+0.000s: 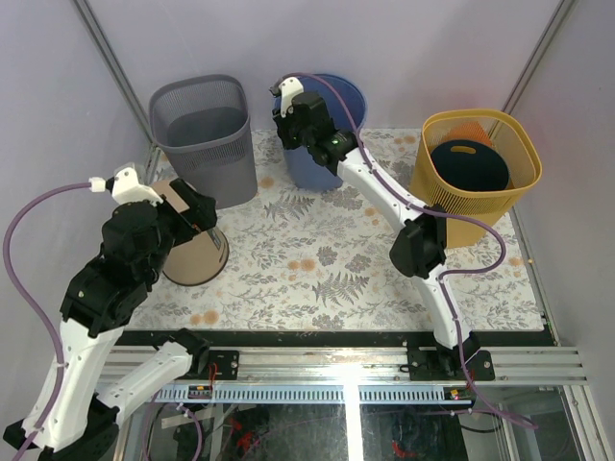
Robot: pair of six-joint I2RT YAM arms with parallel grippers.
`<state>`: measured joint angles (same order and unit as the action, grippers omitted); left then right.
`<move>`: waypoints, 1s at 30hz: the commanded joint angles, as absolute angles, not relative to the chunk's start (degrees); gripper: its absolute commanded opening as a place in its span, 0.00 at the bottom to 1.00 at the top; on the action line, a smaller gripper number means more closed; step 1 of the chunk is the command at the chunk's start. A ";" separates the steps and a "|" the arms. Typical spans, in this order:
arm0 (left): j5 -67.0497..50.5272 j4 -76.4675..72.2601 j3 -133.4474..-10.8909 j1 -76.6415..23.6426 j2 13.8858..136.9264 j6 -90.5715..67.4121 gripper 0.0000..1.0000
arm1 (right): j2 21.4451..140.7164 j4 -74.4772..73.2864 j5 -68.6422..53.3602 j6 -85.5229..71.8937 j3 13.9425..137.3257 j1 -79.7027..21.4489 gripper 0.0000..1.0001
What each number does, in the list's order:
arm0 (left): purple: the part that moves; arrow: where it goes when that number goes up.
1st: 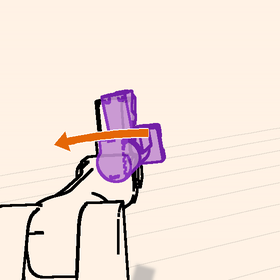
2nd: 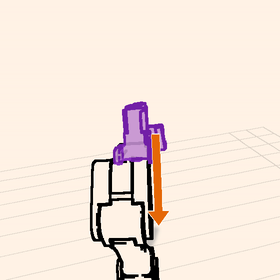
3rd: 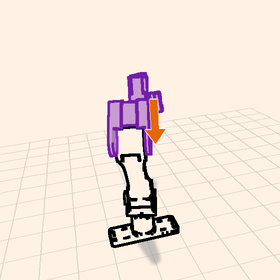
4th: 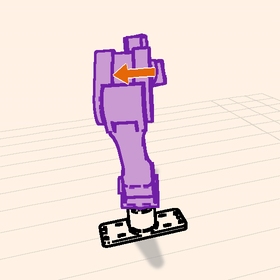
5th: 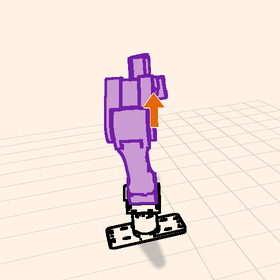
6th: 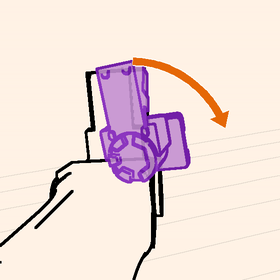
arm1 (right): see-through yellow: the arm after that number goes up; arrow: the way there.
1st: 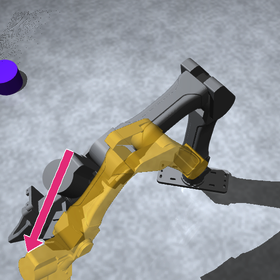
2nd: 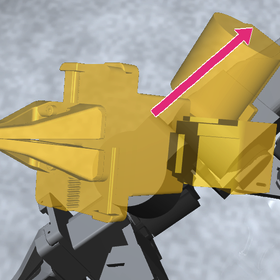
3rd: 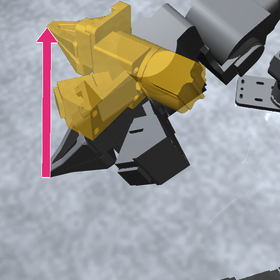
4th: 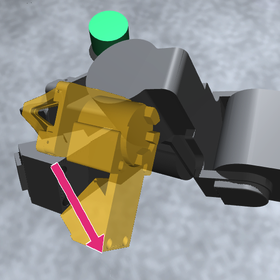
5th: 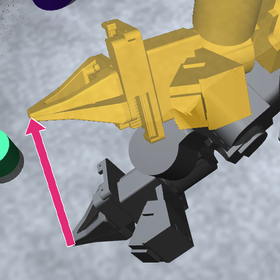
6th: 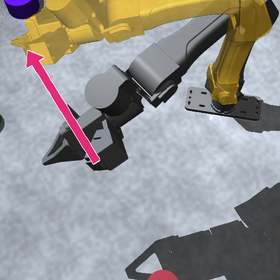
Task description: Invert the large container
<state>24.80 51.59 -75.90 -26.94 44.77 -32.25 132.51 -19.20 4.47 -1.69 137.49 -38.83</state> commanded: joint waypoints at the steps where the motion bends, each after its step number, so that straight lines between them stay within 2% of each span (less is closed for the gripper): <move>1: 26.44 53.45 -74.60 -26.64 42.76 -31.34 1.00 | 132.18 -18.09 2.18 -0.23 138.46 -38.47 0.13; 3: 26.67 53.96 -74.25 -26.67 42.06 -31.74 1.00 | 131.50 -18.73 1.49 -0.94 138.78 -38.42 0.01; 8: 26.61 53.95 -73.84 -26.63 41.24 -32.75 1.00 | 124.84 -19.56 0.02 -4.08 135.66 -38.50 0.00; 16: 25.12 52.45 -74.63 -26.68 42.20 -33.73 1.00 | 107.97 -18.66 -7.10 -14.52 124.49 -38.45 0.00; 22: 23.20 50.96 -74.88 -26.59 43.31 -34.74 1.00 | 97.60 -11.98 -12.13 -23.79 107.67 -38.34 0.00; 30: 21.65 49.46 -72.74 -26.65 43.34 -36.64 1.00 | 86.89 8.40 -17.27 -37.72 80.66 -35.67 0.00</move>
<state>22.98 53.10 -73.95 -26.94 43.53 -35.11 90.65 -7.25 -12.62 -28.60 88.86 -37.63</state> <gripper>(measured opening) 0.996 0.086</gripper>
